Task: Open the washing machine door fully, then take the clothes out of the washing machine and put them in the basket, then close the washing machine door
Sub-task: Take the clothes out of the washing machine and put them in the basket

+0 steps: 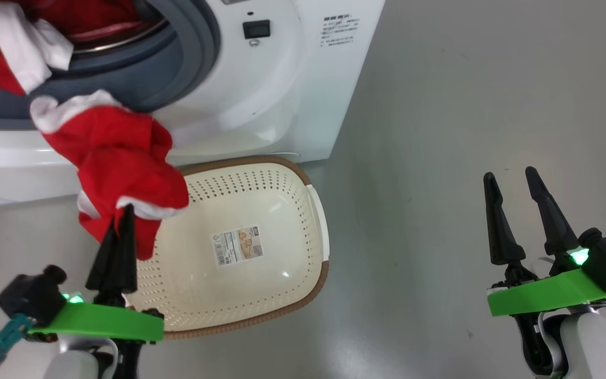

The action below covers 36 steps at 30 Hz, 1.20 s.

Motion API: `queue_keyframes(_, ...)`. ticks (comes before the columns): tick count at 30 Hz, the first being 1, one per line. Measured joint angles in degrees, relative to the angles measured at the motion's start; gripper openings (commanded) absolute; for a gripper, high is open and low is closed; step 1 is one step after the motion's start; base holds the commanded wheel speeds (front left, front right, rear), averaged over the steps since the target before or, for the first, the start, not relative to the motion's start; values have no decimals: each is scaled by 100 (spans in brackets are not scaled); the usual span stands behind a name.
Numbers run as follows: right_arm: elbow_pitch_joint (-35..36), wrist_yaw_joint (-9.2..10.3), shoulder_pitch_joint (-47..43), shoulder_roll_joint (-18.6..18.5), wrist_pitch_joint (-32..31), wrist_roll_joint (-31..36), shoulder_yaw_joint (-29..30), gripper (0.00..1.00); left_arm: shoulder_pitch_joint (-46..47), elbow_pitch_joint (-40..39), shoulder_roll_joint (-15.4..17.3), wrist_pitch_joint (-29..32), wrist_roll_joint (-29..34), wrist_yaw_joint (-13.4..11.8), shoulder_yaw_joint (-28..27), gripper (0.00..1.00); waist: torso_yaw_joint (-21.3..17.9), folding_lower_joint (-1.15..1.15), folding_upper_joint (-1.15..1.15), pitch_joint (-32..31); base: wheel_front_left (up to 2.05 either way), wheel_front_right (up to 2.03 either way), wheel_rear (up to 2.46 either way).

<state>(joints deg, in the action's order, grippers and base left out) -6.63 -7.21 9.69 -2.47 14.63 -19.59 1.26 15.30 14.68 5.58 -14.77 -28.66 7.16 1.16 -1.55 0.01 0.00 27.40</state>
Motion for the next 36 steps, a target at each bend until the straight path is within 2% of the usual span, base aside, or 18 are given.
queue_keyframes(20,124,0,237,-2,0,-115,-169,100,966,2381,344,7,-164,0,837,0,-249,-1,0,729,0,0,0)
queue_keyframes(36,216,0,548,-5,1,-157,-268,100,1997,3405,546,7,-447,1,1458,0,-282,-1,0,1569,0,0,0)
